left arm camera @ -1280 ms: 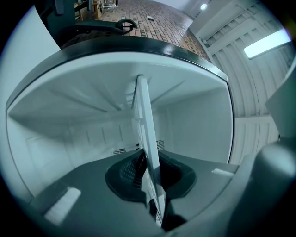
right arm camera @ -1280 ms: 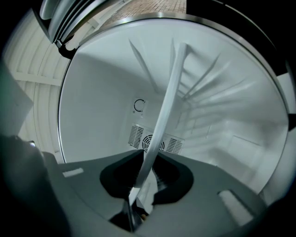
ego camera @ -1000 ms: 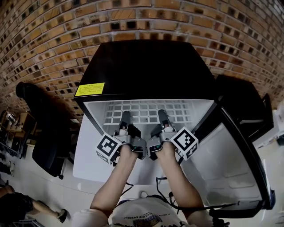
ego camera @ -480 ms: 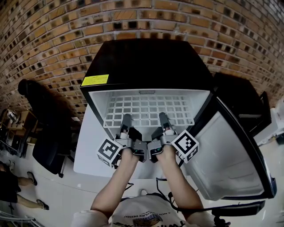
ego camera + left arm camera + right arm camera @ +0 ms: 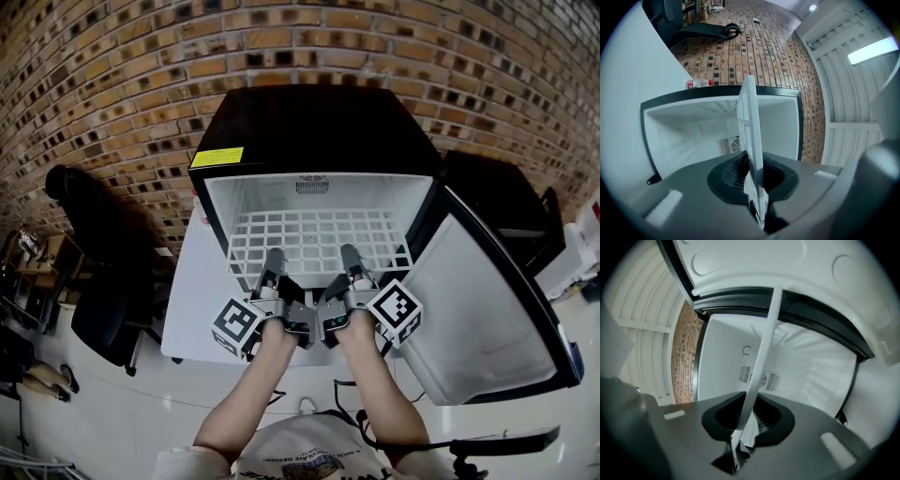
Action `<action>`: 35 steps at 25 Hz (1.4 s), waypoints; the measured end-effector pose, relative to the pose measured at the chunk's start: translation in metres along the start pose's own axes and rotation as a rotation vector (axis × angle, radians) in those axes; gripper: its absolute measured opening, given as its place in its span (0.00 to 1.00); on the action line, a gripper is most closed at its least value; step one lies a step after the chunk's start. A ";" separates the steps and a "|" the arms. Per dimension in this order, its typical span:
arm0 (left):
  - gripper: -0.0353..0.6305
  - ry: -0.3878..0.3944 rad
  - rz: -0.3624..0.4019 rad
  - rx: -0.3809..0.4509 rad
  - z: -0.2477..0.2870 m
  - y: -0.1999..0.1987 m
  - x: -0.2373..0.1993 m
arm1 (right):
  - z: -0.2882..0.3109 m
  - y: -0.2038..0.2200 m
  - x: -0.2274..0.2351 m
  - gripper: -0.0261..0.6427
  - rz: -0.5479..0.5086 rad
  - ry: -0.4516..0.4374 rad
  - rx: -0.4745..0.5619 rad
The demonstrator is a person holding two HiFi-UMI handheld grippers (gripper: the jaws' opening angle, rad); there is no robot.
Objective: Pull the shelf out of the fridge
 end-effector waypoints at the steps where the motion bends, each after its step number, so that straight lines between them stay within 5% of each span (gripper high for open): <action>1: 0.08 0.000 0.000 -0.001 -0.003 0.001 0.001 | -0.003 0.001 -0.001 0.12 -0.002 -0.004 -0.001; 35: 0.09 0.155 0.097 -0.008 -0.122 0.027 0.044 | -0.110 0.069 -0.036 0.14 -0.158 -0.078 0.006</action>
Point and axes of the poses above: the fingertips, and each gripper's own axes: z forward along the fingers, x to its right, y out of its underside, the point moved 7 cm from there along -z, backward along the fingers, and after that the axes turned 9 degrees about -x, right-handed, at the moved point
